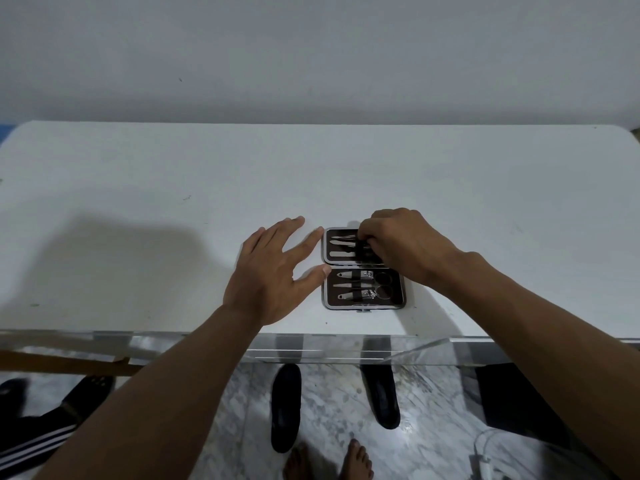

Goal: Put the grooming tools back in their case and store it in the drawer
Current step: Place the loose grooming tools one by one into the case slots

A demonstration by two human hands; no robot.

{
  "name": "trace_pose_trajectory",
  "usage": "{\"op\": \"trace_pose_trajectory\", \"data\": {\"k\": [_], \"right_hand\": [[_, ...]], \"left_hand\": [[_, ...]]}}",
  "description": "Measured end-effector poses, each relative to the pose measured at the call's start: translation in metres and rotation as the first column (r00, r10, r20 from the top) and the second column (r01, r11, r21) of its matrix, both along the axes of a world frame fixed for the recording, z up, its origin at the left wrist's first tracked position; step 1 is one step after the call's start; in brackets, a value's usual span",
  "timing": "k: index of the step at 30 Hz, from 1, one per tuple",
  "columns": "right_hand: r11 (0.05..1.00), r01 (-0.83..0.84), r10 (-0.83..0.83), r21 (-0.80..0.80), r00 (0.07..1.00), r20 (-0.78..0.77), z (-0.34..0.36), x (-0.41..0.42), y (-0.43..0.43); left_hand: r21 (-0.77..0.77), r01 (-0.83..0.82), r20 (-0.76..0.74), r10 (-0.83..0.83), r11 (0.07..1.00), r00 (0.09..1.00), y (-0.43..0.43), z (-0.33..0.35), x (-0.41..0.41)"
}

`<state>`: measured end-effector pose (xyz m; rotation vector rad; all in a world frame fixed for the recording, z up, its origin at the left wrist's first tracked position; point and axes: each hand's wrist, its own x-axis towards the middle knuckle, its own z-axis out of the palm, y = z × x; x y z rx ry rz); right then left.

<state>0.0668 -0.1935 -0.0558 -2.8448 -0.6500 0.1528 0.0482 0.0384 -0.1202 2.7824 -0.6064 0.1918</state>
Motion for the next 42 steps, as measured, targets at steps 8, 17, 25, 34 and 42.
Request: {"op": "trace_pose_trajectory", "data": {"k": [8,17,25,34,42], "right_hand": [[0.997,0.048,-0.047,0.06,0.999,-0.023,0.0,-0.003,-0.001],[0.96,0.201,-0.206,0.193,0.979,0.008,0.01,-0.016,-0.006],[0.807,0.579,-0.541,0.116,0.804,-0.247,0.014,-0.04,-0.017],[0.682,0.703,-0.551,0.201,0.675,-0.49,0.009,-0.069,-0.001],[0.601,0.745,-0.592,0.29,0.658,-0.465,0.002,-0.068,0.015]], "left_hand": [[0.014,-0.004,-0.014,0.004,1.0,1.0,0.0,-0.001,0.0],[0.053,-0.016,-0.055,0.019,0.998,0.998,0.0,0.0,0.002],[0.068,-0.011,-0.078,0.016,0.998,0.997,-0.002,0.006,0.0],[0.024,-0.005,-0.231,0.01,1.0,0.973,-0.006,0.019,0.0],[-0.134,-0.208,-0.476,0.121,0.969,0.871,-0.021,0.047,-0.007]]}}
